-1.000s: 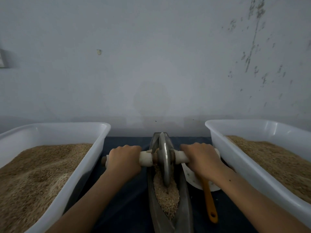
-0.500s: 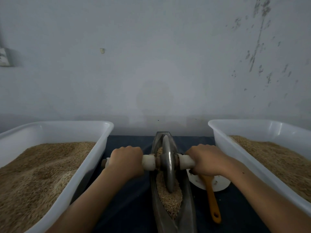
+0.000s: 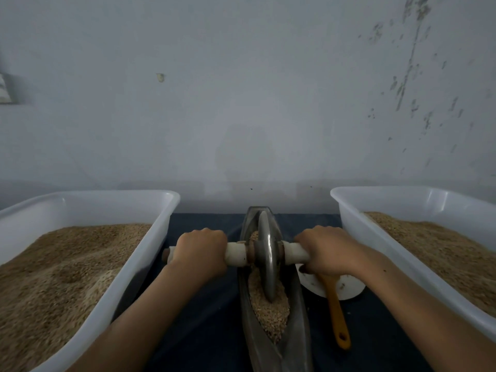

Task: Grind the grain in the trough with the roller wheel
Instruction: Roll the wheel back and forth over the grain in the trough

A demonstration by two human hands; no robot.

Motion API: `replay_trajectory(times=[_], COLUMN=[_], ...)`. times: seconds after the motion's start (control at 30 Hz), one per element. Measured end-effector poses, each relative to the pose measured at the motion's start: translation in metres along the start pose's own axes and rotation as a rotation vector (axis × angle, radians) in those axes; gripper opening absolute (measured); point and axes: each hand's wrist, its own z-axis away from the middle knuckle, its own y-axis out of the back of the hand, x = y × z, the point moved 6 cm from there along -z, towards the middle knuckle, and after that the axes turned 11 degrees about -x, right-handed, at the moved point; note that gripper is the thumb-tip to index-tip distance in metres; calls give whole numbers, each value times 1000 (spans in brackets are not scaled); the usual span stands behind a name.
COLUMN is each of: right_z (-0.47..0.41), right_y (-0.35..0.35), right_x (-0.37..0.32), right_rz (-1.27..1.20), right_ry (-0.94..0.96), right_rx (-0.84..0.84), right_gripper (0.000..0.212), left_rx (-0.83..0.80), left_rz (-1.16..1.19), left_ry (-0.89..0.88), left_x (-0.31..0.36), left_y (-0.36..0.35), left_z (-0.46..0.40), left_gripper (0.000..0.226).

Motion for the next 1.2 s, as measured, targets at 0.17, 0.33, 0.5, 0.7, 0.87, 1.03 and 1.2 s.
replay_trajectory(times=[0.17, 0.33, 0.5, 0.7, 0.87, 1.03, 1.2], right_z=[1, 1, 3, 0, -1, 0, 1], right_y=[-3, 3, 4, -1, -2, 3, 3], right_x=[0, -2, -1, 0, 1, -1, 0], right_rz=[-5, 19, 1, 3, -9, 11, 13], right_ry=[-3, -44, -56, -2, 24, -17, -48], right_rx=[-70, 152, 242, -3, -44, 144, 235], right_gripper=[29, 12, 8, 24, 28, 11, 8], left_rx=[-91, 66, 170, -2, -70, 73, 168], left_rz=[10, 57, 58, -1, 12, 61, 32], left_ry=[1, 21, 8, -2, -10, 7, 18], left_x=[-2, -1, 1, -1, -3, -2, 1], left_y=[-4, 0, 6, 0, -3, 2, 5], left_z=[-1, -1, 3, 0, 0, 0, 2], left_gripper=[35, 22, 21, 29, 33, 22, 22])
